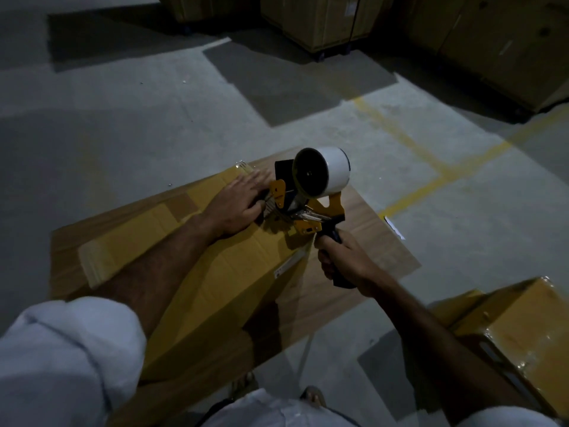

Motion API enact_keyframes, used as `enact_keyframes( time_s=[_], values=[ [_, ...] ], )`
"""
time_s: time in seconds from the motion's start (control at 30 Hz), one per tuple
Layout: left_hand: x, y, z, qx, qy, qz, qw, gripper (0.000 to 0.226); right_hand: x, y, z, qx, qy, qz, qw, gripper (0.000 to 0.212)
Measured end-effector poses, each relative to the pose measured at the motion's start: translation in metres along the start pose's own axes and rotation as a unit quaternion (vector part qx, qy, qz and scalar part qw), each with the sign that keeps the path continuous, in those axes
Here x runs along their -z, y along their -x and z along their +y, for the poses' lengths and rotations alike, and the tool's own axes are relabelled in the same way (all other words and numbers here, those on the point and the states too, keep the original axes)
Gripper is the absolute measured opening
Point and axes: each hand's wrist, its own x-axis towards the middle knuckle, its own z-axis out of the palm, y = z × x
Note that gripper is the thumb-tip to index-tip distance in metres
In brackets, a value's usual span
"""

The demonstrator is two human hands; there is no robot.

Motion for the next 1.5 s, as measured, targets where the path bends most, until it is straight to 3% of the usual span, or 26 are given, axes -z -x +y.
enact_keyframes(
  time_s=[0.07, 0.2, 0.27, 0.33, 0.4, 0.73, 0.93, 1.07, 1.17, 1.23, 1.33, 1.5],
  values=[
    [0.001, -0.001, 0.003, 0.008, -0.030, -0.021, 0.999, 0.072, 0.005, 0.011, 0.007, -0.019, -0.020, 0.002, 1.000, 0.024],
    [0.001, 0.011, 0.025, 0.021, -0.019, -0.117, 0.993, 0.115, 0.013, 0.021, 0.006, -0.038, -0.008, 0.018, 0.999, 0.017],
    [-0.011, 0.029, 0.045, -0.012, 0.003, -0.109, 0.994, 0.118, 0.013, 0.021, 0.002, -0.036, -0.014, 0.025, 0.999, 0.011],
    [-0.024, 0.042, 0.060, -0.021, -0.014, -0.052, 0.998, 0.119, 0.012, 0.019, 0.002, -0.031, -0.042, 0.019, 0.998, 0.013],
    [-0.029, 0.044, 0.066, -0.009, -0.042, -0.019, 0.999, 0.116, 0.009, 0.017, 0.003, -0.033, -0.068, 0.007, 0.997, 0.019],
    [-0.025, 0.046, 0.075, -0.008, -0.071, -0.072, 0.995, 0.100, 0.032, 0.042, 0.023, -0.045, -0.084, 0.004, 0.995, 0.033],
    [-0.017, 0.048, 0.087, -0.086, -0.170, -0.053, 0.980, 0.074, 0.036, 0.081, 0.049, -0.045, -0.072, 0.031, 0.996, 0.036],
    [-0.012, 0.048, 0.097, -0.129, -0.220, -0.019, 0.967, 0.062, 0.026, 0.092, 0.071, -0.016, -0.073, 0.056, 0.996, 0.033],
    [-0.009, 0.048, 0.105, -0.141, -0.271, -0.021, 0.952, 0.059, 0.021, 0.091, 0.083, -0.001, -0.063, 0.066, 0.996, 0.019],
    [-0.010, 0.049, 0.108, -0.128, -0.273, -0.040, 0.953, 0.060, 0.019, 0.097, 0.098, 0.010, -0.039, 0.064, 0.997, 0.012],
    [-0.020, 0.056, 0.114, -0.078, -0.211, -0.025, 0.974, 0.059, 0.015, 0.107, 0.117, -0.002, -0.003, 0.055, 0.999, 0.018],
    [-0.041, 0.064, 0.125, -0.022, -0.176, -0.009, 0.984, 0.058, 0.013, 0.102, 0.113, -0.049, -0.110, 0.008, 0.993, 0.011]
  ],
)
